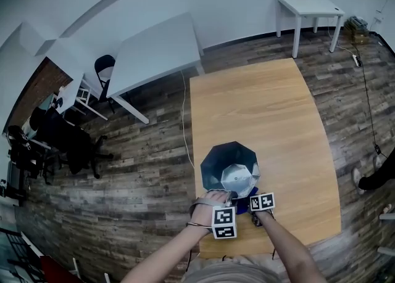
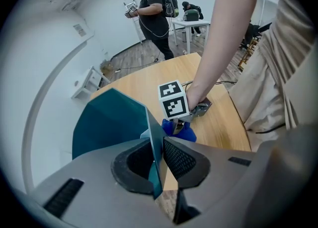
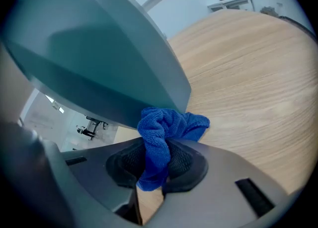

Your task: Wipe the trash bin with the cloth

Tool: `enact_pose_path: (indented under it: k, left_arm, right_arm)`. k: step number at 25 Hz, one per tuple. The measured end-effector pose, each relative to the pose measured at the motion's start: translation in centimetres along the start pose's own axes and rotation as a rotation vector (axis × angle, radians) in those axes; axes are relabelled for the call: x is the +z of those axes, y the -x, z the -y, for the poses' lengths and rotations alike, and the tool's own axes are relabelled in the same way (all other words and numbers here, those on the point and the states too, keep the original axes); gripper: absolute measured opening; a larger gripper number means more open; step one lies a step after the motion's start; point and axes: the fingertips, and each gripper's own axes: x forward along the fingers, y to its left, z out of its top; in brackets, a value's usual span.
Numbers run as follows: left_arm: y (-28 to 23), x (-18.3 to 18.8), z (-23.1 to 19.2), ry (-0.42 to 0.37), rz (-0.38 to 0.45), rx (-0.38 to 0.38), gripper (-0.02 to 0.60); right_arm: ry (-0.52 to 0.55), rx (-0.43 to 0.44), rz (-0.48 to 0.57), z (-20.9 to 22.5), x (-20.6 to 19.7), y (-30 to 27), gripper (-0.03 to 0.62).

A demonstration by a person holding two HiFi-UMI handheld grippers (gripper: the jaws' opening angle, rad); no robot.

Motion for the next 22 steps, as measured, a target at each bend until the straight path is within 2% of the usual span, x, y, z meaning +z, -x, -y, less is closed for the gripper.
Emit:
enact_pose_path:
  k: [2, 5, 7, 10, 13, 19, 21, 22]
  left_arm:
    - [0.4, -0.2, -0.2, -0.038, 0.017, 0.024, 0.073]
    - [1.5, -1.7, -0.9, -0.088, 0.021, 0.048, 0.175]
    - [2.2, -3.0, -1.0, -0.139, 0.014, 0.050, 0.192]
    - [2.5, -5.6, -1.2, -0.231, -0.034, 0.053, 0.199]
    - [2.1, -7.5, -1.3, -0.297, -0.077, 0.055, 0.201]
    - [0.7, -8.1, -0.5, -0.341, -0.095, 0.059, 0.198]
    - [0.4, -8.0, -0.4, -0.349, -0.109, 0.077, 0.162]
    - [0.4, -7.9, -0.4, -0.348, -0.115, 0.086, 0.120]
  right_arm:
    - [0.021, 0.007, 0.021, -0.7, 0.2, 1.5, 0.080]
    - [0.034, 0.043, 0.070, -2.5, 1.0, 4.9, 0.080]
    - [0.034, 0.066, 0.105, -3.6, 1.3, 7.7, 0.080]
    - [0.012, 0.112, 0.146, -5.4, 1.3, 11.5, 0.080]
    - [0.009, 0.105, 0.179, -6.4, 1.1, 14.8, 0.080]
    - [-0.043, 0.129, 0.257, -9.1, 1.5, 19.1, 0.080]
    - [-0.031, 0.135, 0.274, -9.9, 1.8, 19.9, 0.081]
    - [-0.017, 0.137, 0.280, -10.3, 2.0, 20.1, 0.080]
